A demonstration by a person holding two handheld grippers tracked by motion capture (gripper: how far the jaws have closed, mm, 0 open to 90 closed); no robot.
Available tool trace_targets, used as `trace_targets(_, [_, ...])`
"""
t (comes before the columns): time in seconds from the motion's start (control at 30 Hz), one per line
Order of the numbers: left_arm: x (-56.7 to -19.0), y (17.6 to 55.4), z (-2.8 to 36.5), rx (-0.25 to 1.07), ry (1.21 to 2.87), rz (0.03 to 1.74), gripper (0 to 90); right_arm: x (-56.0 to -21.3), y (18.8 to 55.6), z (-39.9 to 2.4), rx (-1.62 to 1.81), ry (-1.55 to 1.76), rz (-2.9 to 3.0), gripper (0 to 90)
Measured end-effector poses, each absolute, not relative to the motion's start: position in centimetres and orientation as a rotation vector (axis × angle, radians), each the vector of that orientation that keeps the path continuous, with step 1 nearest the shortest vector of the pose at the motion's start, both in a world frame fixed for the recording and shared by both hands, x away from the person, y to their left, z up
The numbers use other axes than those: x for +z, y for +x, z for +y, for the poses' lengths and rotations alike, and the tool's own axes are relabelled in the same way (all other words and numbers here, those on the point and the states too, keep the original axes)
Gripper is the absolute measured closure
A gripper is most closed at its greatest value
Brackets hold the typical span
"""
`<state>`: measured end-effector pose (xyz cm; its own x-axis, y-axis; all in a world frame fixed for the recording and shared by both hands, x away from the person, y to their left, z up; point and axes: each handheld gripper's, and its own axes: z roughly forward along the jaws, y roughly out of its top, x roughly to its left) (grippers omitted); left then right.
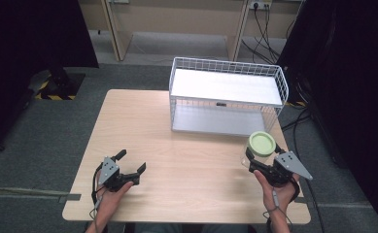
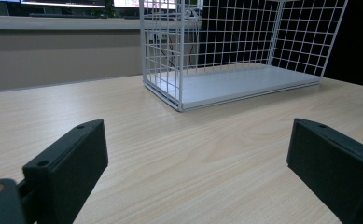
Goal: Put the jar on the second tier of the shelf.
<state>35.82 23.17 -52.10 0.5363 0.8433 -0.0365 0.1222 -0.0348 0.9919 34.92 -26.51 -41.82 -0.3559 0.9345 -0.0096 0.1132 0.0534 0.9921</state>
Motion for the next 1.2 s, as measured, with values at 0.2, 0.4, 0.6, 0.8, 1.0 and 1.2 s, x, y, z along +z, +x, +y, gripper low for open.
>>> trace_targets(0.2, [-52.1, 35.8, 23.2, 0.716, 1.516, 0.864, 4.4, -40.8, 35.5, -26.2, 1.399, 1.069, 1.569, 11.5])
trace_targets(0.4, [-52.1, 35.8, 23.2, 0.715, 1.516, 0.865, 4.4, -39.8, 36.0, -25.9, 1.411, 1.06, 1.559, 11.5])
trace_targets(0.6, [-52.1, 35.8, 23.2, 0.714, 1.516, 0.865, 4.4, -38.7, 36.8, -25.5, 1.423, 1.049, 1.548, 11.6])
trace_targets(0.8, [-52.1, 35.8, 23.2, 0.713, 1.517, 0.863, 4.4, -37.8, 37.5, -25.0, 1.436, 1.038, 1.542, 11.5])
trace_targets(1.0, [-52.1, 35.8, 23.2, 0.713, 1.517, 0.862, 4.4, -37.0, 38.2, -24.6, 1.446, 1.031, 1.532, 11.5])
trace_targets(1.2, [-52.1, 35.8, 23.2, 0.713, 1.518, 0.862, 4.5, -36.0, 39.0, -24.2, 1.451, 1.018, 1.526, 11.6])
